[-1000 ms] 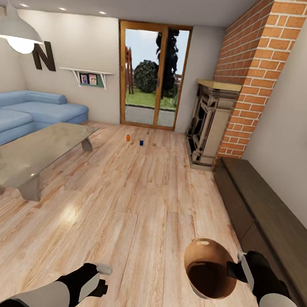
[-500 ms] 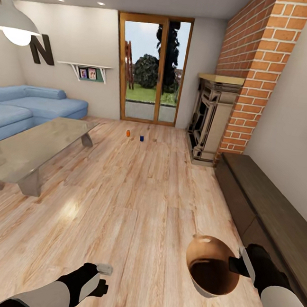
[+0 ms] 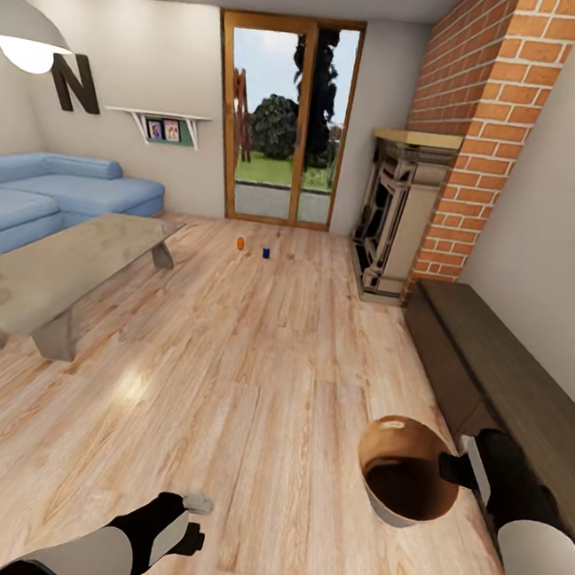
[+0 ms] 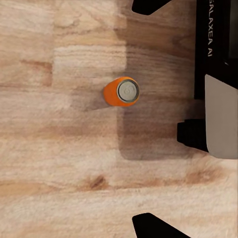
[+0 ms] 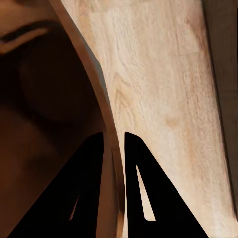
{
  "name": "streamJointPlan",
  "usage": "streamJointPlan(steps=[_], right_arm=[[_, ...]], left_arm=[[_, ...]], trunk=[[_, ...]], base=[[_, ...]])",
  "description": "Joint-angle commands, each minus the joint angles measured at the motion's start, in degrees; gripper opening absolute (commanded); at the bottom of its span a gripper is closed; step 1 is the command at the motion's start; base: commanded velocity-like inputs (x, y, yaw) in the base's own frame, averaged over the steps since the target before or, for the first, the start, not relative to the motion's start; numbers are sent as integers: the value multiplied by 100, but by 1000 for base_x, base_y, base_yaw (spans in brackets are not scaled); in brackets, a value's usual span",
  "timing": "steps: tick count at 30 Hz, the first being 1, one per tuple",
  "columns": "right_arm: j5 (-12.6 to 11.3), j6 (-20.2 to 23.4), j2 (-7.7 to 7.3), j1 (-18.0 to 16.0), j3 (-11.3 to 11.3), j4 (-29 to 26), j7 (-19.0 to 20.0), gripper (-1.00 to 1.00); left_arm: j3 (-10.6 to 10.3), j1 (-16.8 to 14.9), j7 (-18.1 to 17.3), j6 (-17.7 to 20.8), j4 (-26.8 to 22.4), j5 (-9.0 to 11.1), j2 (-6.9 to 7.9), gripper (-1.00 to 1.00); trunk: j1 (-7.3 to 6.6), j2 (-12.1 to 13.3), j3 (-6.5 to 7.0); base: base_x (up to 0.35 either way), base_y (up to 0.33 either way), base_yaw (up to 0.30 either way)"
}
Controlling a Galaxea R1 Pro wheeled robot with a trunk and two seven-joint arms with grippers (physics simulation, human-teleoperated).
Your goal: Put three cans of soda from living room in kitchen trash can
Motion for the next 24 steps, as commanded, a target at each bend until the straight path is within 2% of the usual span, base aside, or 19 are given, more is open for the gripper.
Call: streamJointPlan(steps=[1,4,11,17,24], right_arm=[[-84,0,1,-62,0,-62,25,-100],[-65,0,19,-556,43,-114,28,-100],[-47,0,51,-1193,102,-69,28,-100],[-44,0,62,-1430,312,325,29,-100],[-44,0,70,-1495,360,422,29,-100]], left_arm=[[0,0,-1,0,0,-1,-2,100],[0,0,-4,0,-4,-1,-17,100],[0,-4,4,0,-9,-1,-71,100],[0,-2,-6,0,-10,-1,-86,100],[0,-5,-7,0,-15,-1,-115,100]], trunk=[[22,-42,-21],[88,-163,-86],[241,-443,-248],[373,-684,-397],[527,-965,-573]], base=[[0,0,12],[0,0,45],[0,0,97],[0,0,140],[0,0,149]])
